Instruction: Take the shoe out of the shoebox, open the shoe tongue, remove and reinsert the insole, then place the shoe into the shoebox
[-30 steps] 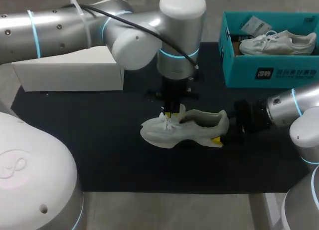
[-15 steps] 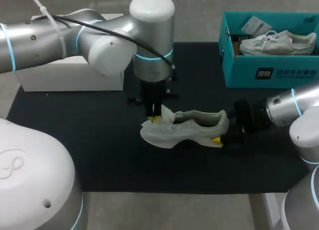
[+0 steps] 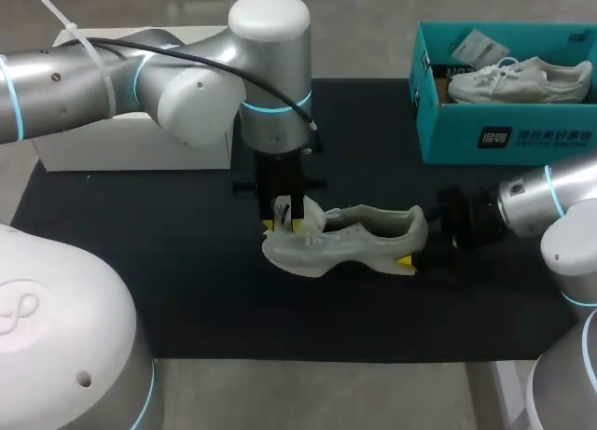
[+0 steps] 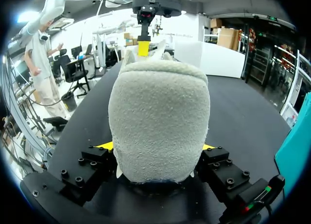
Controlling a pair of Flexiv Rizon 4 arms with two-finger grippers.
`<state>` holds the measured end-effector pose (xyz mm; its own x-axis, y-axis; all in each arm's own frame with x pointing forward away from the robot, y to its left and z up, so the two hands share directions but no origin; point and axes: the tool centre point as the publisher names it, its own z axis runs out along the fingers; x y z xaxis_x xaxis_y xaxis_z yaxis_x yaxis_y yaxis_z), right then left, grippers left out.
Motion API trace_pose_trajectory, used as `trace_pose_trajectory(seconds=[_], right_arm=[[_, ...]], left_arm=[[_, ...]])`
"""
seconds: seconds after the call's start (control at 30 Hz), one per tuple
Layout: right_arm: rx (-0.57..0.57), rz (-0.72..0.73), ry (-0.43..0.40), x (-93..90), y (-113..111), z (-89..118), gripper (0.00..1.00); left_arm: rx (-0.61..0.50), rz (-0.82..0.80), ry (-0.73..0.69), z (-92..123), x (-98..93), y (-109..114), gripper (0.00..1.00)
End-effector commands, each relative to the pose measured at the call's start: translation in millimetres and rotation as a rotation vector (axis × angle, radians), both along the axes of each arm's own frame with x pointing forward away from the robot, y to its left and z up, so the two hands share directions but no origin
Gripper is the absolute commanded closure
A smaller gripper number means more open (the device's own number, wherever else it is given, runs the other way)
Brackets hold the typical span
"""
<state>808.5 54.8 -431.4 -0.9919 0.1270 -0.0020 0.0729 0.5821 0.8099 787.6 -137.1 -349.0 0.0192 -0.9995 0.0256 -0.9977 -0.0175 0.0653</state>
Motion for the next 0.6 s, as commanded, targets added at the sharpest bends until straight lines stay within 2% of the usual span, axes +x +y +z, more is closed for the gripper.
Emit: trace_pose_trajectory(seconds=[0.03, 0.17, 0.33, 0.5, 0.6], right_arm=[[-0.002, -0.003, -0.001, 1.5, 2, -6, 1.00], [-0.002, -0.003, -0.001, 1.5, 2, -6, 1.00], [-0.002, -0.003, -0.001, 1.5, 2, -6, 1.00], [-0.002, -0.003, -0.001, 1.5, 2, -6, 1.00], [-0.002, -0.003, -0.001, 1.5, 2, -6, 1.00]], left_arm=[[-0.110, -0.342, -0.015, 11, -1.7, 0, 0.00], [-0.184, -0.769, -0.046, 29, -1.6, -6, 0.00], [-0.145, -1.343, -0.132, 54, 1.1, -13, 0.00], [-0.114, -1.509, -0.210, 89, 3.2, -29, 0.00], [0.010, -1.597, -0.244, 104, -4.3, -37, 0.00]])
